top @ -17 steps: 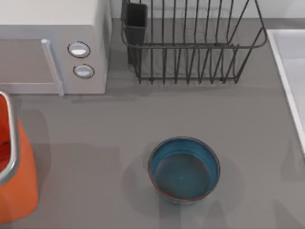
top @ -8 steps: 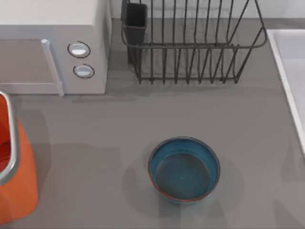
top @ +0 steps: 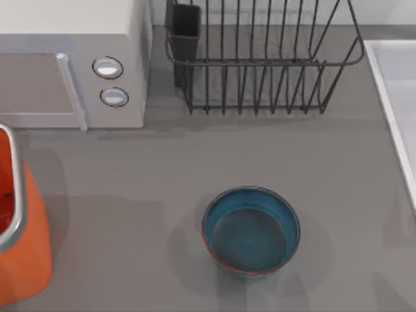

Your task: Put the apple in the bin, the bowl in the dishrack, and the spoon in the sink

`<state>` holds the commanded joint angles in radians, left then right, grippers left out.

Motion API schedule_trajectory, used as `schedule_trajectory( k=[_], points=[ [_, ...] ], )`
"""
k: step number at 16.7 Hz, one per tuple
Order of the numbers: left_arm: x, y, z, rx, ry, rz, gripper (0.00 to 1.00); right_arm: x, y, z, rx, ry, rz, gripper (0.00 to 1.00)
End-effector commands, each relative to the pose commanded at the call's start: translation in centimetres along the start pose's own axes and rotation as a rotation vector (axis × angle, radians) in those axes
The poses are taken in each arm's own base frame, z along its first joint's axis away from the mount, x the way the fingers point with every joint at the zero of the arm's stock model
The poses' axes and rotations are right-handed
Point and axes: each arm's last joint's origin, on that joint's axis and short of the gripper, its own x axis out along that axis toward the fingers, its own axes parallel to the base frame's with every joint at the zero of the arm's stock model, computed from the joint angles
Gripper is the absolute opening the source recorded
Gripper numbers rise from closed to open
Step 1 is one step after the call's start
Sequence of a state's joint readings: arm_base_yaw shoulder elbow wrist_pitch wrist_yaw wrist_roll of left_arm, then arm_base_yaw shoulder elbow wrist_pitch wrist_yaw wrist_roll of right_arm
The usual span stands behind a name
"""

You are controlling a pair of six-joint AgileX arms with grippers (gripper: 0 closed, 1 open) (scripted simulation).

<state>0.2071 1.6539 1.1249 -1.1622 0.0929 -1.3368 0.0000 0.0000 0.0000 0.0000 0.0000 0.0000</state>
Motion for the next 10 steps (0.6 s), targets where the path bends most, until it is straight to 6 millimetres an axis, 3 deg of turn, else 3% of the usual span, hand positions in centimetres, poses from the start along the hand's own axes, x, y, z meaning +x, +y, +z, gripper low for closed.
schedule_trajectory(
  k=[5,6,10],
  points=[
    [0.0,0.0,0.0,0.000,0.000,0.000,1.00,0.0,0.0,0.0,0.000,0.000,0.000,1.00],
    [-1.8,0.3,-0.5,0.012,-0.039,-0.043,1.00,0.0,0.0,0.0,0.000,0.000,0.000,1.00],
    [-1.5,1.4,-1.1,0.089,-0.050,-0.053,1.00,0.0,0.0,0.0,0.000,0.000,0.000,1.00]
  ],
)
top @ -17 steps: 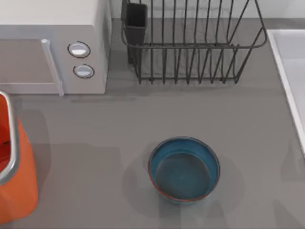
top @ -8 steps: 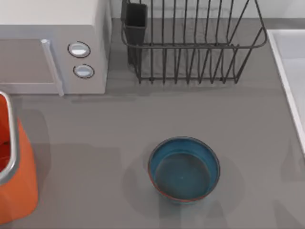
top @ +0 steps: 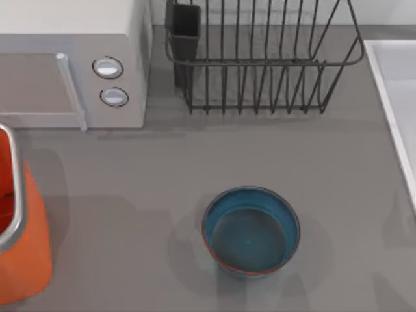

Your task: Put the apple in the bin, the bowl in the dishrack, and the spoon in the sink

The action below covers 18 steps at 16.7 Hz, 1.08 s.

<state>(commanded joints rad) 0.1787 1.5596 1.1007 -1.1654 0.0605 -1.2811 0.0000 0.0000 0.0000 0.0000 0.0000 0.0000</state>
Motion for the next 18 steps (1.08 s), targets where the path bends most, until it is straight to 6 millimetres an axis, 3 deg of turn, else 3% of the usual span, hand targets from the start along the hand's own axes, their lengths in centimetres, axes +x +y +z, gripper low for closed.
schedule_trajectory(
  k=[4,8,13,18],
  points=[
    [0.4,3.2,-2.1,0.239,-0.053,-0.109,1.00,0.0,0.0,0.0,0.000,0.000,0.000,1.00],
    [0.7,7.2,-4.1,0.561,-0.208,-0.375,1.00,0.0,0.0,0.0,0.000,0.000,0.000,1.00],
    [1.7,11.5,-5.6,0.928,-0.579,-0.780,1.00,0.0,0.0,0.0,0.000,0.000,0.000,1.00],
    [3.8,14.1,-6.1,1.117,-1.043,-1.051,1.00,0.0,0.0,0.0,0.000,0.000,0.000,1.00]
  ],
)
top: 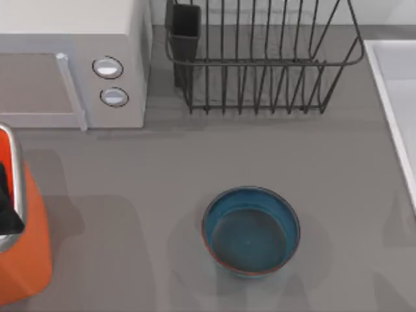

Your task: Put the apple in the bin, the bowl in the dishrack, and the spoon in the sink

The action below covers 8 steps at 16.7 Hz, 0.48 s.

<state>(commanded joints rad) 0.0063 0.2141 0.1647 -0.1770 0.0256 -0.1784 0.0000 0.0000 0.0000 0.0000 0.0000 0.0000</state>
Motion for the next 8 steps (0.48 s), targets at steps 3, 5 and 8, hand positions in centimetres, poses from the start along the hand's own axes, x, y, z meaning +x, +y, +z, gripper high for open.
schedule_trajectory(
  k=[3,5,8],
  points=[
    [-0.2,0.2,-1.4,0.127,-0.169,-0.008,1.00,0.0,0.0,0.0,0.000,0.000,0.000,1.00],
    [-0.1,0.4,-2.1,0.173,-0.219,-0.003,1.00,0.0,0.0,0.0,0.000,0.000,0.000,1.00],
    [-0.1,0.4,-2.2,0.181,-0.227,-0.001,1.00,0.0,0.0,0.0,0.000,0.000,0.000,1.00]
  ],
)
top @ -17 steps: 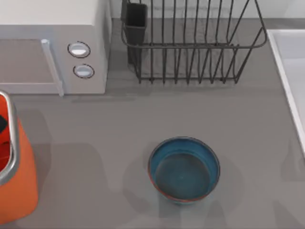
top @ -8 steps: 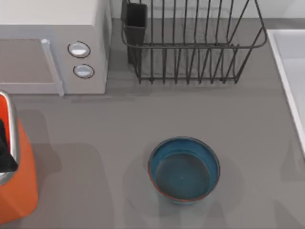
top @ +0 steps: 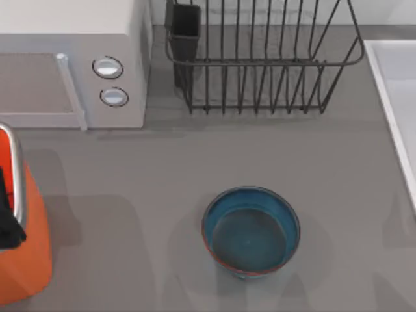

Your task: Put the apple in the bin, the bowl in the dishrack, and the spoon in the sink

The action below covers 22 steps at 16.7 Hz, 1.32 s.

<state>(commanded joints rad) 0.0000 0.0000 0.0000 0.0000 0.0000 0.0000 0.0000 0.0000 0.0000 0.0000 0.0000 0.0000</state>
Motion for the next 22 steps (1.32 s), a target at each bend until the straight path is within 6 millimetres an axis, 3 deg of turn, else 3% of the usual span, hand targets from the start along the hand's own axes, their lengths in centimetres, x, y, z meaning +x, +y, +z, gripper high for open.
schedule_trajectory(
  k=[5,11,16,22],
  points=[
    [0.0,0.0,0.0,0.000,0.000,0.000,1.00,0.0,0.2,0.6,0.012,0.027,0.014,1.00],
    [0.0,0.0,0.0,0.000,0.000,0.000,1.00,1.4,2.0,6.2,0.109,0.318,0.135,1.00],
    [0.0,0.0,0.0,0.000,0.000,0.000,1.00,7.0,6.1,9.7,0.152,0.813,0.198,1.00],
    [0.0,0.0,0.0,0.000,0.000,0.000,1.00,13.6,14.0,9.2,0.083,1.323,0.143,1.00]
  ],
)
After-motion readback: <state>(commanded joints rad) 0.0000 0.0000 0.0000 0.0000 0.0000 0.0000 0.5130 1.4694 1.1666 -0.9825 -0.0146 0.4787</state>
